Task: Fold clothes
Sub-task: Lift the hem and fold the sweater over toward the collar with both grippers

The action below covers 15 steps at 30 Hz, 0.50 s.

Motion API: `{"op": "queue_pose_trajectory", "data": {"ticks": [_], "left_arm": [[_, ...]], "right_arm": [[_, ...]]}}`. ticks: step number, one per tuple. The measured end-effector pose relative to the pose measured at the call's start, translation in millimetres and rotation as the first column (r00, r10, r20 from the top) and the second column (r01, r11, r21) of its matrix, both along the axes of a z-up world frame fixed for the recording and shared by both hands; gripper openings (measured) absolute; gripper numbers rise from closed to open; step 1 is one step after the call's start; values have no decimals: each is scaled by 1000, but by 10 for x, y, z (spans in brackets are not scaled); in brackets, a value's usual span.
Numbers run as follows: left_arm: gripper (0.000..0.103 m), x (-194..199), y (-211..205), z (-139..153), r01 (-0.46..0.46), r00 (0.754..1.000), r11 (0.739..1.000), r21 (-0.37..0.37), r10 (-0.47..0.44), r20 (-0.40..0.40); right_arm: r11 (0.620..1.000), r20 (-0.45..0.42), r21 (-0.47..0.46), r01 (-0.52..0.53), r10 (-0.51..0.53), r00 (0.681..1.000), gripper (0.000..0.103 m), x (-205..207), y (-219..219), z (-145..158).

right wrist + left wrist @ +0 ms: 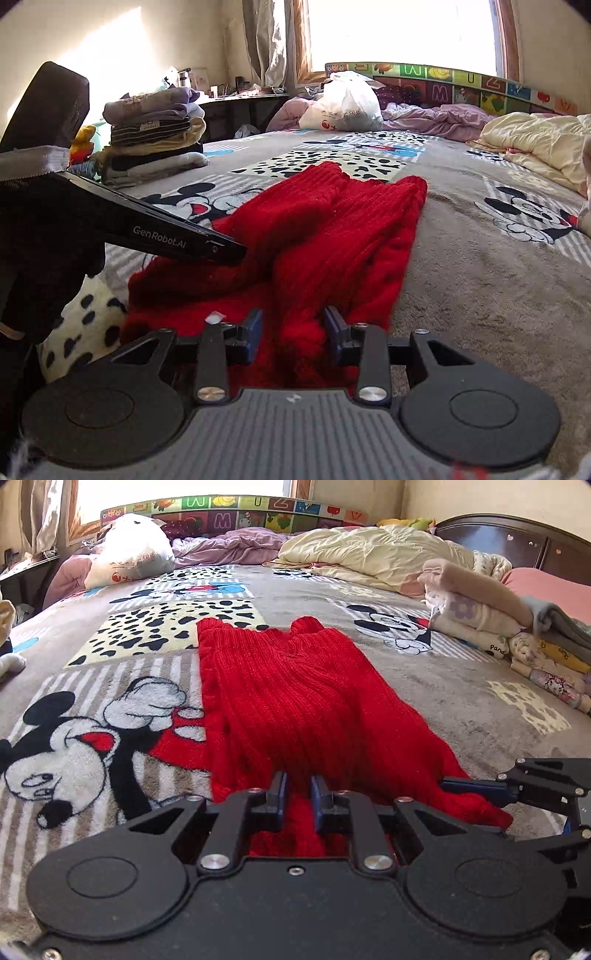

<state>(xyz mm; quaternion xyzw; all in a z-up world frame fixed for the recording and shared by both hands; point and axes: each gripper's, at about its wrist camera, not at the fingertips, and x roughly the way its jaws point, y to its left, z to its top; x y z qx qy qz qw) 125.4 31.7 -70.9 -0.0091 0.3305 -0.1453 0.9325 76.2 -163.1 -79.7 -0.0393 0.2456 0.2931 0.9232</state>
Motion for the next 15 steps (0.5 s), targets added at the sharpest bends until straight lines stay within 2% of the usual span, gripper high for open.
{"op": "queue_pose_trajectory", "data": {"ticks": [2, 4, 6, 7, 9, 10, 12, 15], "left_arm": [[15, -8, 42, 39, 12, 1000, 1000, -8, -12, -4], [17, -104, 75, 133, 30, 999, 1000, 1, -30, 25], [40, -276, 130, 270, 48, 996, 999, 0, -48, 73], [57, -388, 140, 319, 60, 992, 998, 30, -63, 112], [57, -637, 131, 388, 95, 974, 986, 134, -120, 190], [57, -767, 100, 375, 114, 963, 967, 226, -164, 216], [57, -954, 38, 292, 130, 943, 911, 392, -236, 236], [58, -1185, -62, 89, 165, 905, 784, 598, -361, 224]], "right_arm": [[1000, -6, 15, 0, 0, 1000, 39, -37, -40, 6], [1000, -21, 20, -2, 2, 1000, 38, -62, -59, 51], [1000, -18, 16, -11, 11, 1000, 38, -124, -112, 129], [1000, 0, 5, -23, 23, 1000, 38, -190, -145, 180], [997, 64, -64, -47, 51, 997, 42, -355, -180, 275], [991, 103, -122, -60, 73, 992, 45, -455, -187, 310], [969, 165, -234, -79, 120, 979, 51, -636, -190, 341], [900, 195, -428, -83, 182, 964, 51, -813, -128, 214]]}}
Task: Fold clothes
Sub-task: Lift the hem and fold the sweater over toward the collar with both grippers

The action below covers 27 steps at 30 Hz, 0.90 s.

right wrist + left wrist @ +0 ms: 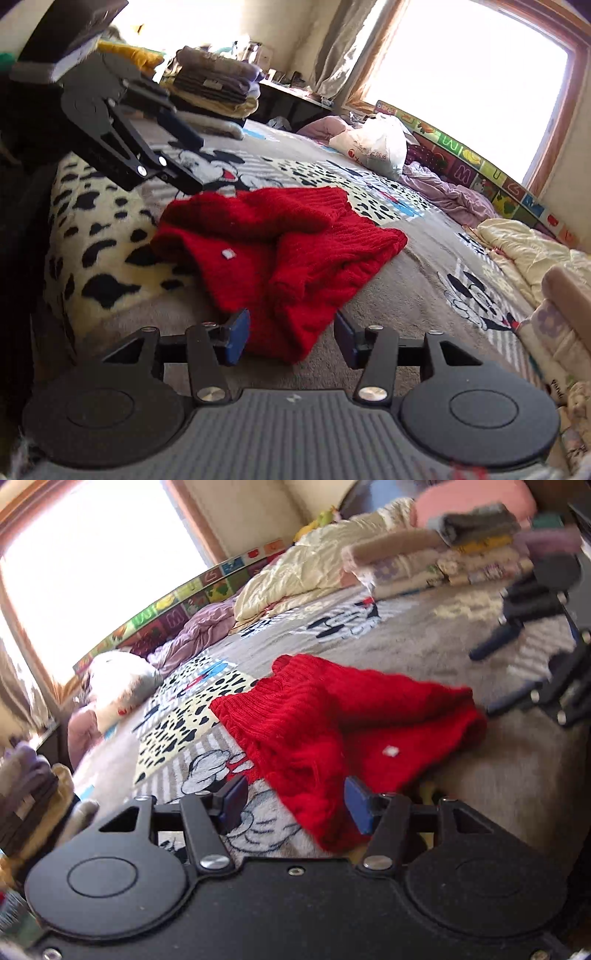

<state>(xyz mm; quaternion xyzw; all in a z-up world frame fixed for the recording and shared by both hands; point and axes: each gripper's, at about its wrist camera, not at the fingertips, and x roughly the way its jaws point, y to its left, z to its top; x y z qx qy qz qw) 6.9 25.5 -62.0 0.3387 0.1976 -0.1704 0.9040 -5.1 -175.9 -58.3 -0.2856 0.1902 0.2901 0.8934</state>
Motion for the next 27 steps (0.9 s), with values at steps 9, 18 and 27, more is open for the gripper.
{"op": "queue_pose_trajectory", "data": {"ticks": [9, 18, 27], "left_arm": [[58, -180, -147, -650, 134, 976, 873, 468, -199, 91], [61, 107, -169, -700, 111, 946, 850, 515, -250, 208], [51, 287, -171, -744, 88, 920, 857, 508, -265, 288]], "right_arm": [[935, 150, -356, -3, 60, 987, 51, -95, 427, -419], [914, 279, -407, -8, 132, 951, 60, 39, 525, -445], [898, 353, -436, -53, 225, 908, 54, 20, 530, -527]]}}
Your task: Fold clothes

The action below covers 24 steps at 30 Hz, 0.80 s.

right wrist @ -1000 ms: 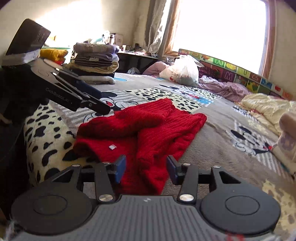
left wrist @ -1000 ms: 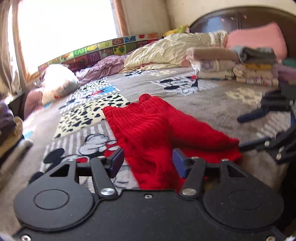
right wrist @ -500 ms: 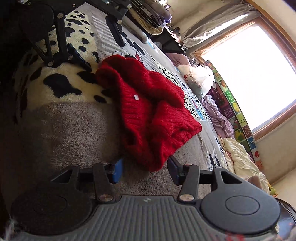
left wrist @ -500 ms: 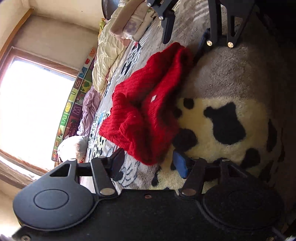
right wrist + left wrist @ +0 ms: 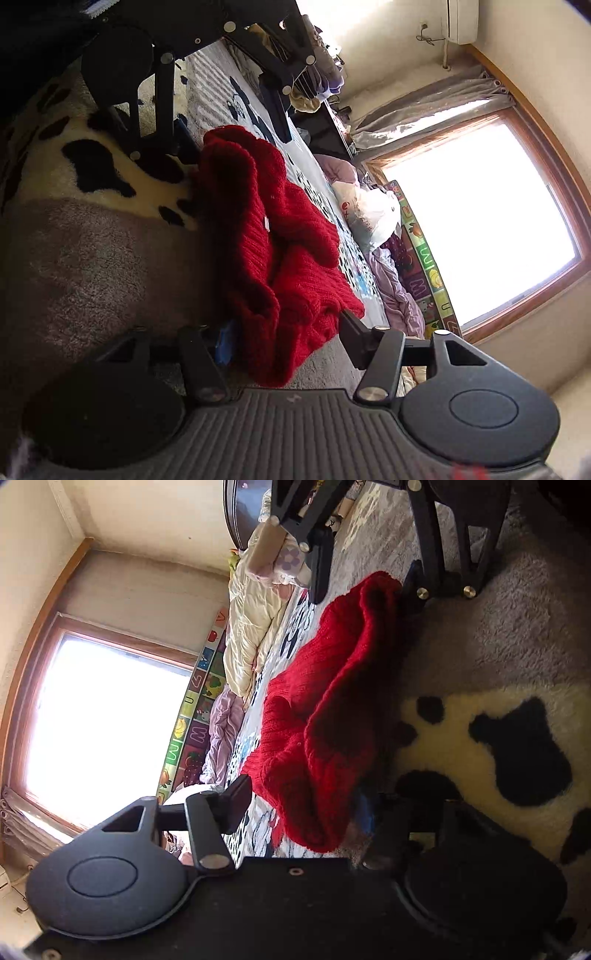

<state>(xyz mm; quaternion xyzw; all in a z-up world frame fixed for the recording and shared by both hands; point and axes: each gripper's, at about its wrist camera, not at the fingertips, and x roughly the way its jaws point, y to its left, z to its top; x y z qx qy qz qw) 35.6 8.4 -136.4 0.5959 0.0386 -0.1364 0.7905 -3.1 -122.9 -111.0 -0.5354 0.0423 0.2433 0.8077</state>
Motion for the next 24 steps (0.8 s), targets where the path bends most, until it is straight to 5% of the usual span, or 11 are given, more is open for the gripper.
{"op": "queue_pose_trajectory", "data": {"ticks": [2, 5, 13, 20, 24], "left_arm": [[33, 35, -17, -33, -2, 1000, 1000, 10, 2, 1], [26, -11, -56, -51, -13, 1000, 1000, 11, 13, 7], [25, -547, -28, 204, 30, 997, 1000, 0, -30, -73], [28, -606, 43, 806, 46, 958, 993, -108, -74, -276], [29, -360, 205, 1243, -20, 930, 954, -300, -93, -356]], "right_arm": [[1000, -62, 13, 7, -6, 998, 45, 108, 17, 45], [999, -136, 42, -4, 10, 991, 30, 150, 29, 87], [998, -216, 59, -15, 27, 976, 26, -296, -37, 357], [999, -267, 20, -47, 51, 962, 28, -735, -98, 980], [995, -318, 97, -34, 63, 946, 27, -519, -123, 1404]]}}
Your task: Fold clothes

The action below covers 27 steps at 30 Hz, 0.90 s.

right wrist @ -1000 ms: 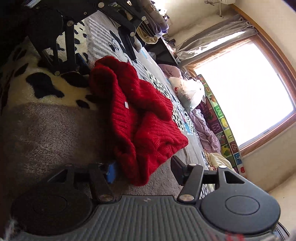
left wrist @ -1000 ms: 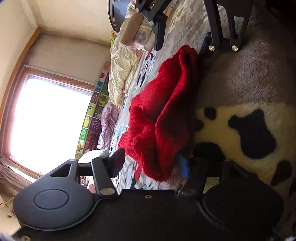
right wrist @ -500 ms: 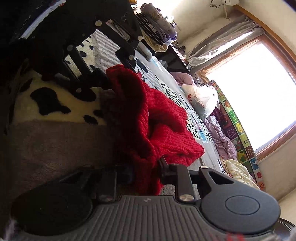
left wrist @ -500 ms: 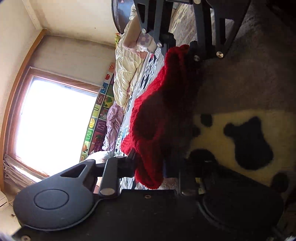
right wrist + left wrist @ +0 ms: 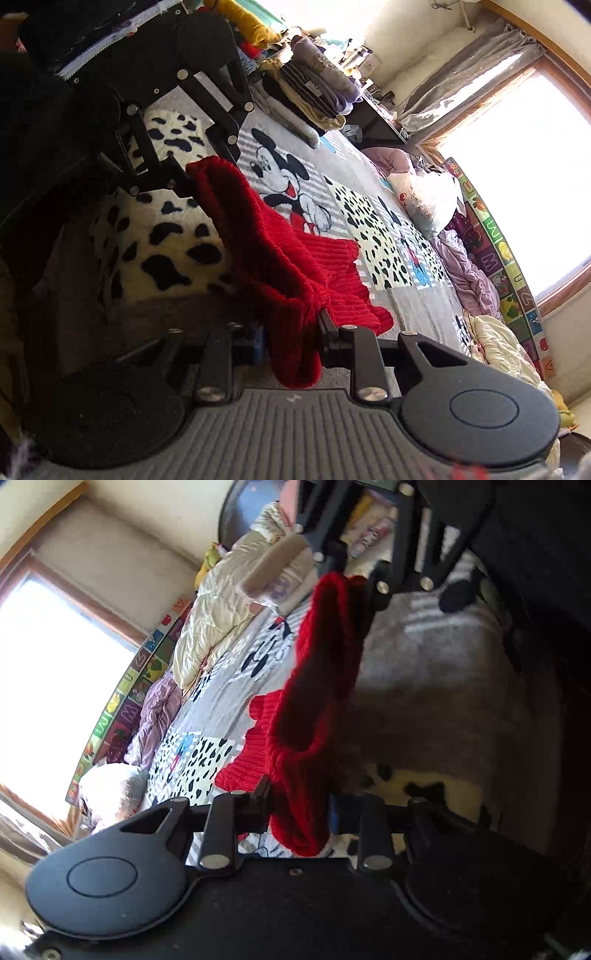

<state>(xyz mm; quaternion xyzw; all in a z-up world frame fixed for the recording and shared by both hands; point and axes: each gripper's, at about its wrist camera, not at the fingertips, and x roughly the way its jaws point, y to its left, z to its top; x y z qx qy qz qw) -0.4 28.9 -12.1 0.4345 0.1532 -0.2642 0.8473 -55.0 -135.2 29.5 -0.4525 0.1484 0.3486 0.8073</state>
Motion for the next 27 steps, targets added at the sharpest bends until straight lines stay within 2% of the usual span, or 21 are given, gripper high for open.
{"op": "queue_pose_trajectory", "data": {"ticks": [2, 5, 7, 9, 11, 13, 17, 19, 20, 23, 25, 26, 27], "left_arm": [[30, 206, 103, 188, -35, 999, 993, -112, 30, -46], [30, 627, 275, 408, -105, 988, 945, -309, 62, -144], [30, 862, 390, 460, -161, 974, 890, -426, 75, -213], [28, 1066, 501, 462, -223, 957, 821, -526, 80, -280], [27, 1325, 564, 426, -278, 938, 753, -597, 79, -338], [26, 1595, 618, 378, -332, 916, 681, -652, 67, -396], [25, 2058, 736, 290, -438, 862, 555, -707, 39, -505], [24, 2231, 789, 211, -484, 834, 513, -710, 24, -551], [24, 2310, 808, 161, -504, 820, 494, -708, 17, -572], [24, 2536, 842, -23, -570, 772, 444, -691, 3, -635], [24, 2653, 846, -164, -617, 738, 419, -667, 14, -674], [28, 2710, 846, -235, -640, 720, 406, -653, 21, -693], [30, 2739, 844, -282, -656, 710, 398, -641, 37, -703]], "right_arm": [[998, -42, 59, 16, -13, 999, 27, 236, -52, 210], [987, -83, 154, 48, -35, 996, 27, 614, -147, 430], [967, -127, 241, 79, -50, 991, 27, 888, -249, 544], [939, -180, 322, 121, -65, 981, 27, 1193, -332, 594], [903, -240, 395, 168, -75, 968, 27, 1498, -404, 620], [851, -320, 468, 237, -86, 943, 27, 1859, -492, 576], [702, -496, 588, 402, -80, 865, 27, 2547, -725, 365], [633, -564, 613, 473, -69, 823, 27, 2829, -802, 184], [599, -596, 620, 507, -61, 801, 27, 2965, -838, 93], [528, -672, 607, 594, -57, 738, 27, 3266, -880, -211], [489, -726, 580, 651, -51, 686, 27, 3415, -902, -426], [471, -749, 565, 677, -50, 661, 28, 3481, -908, -534], [453, -770, 550, 702, -51, 636, 32, 3545, -913, -639]]}}
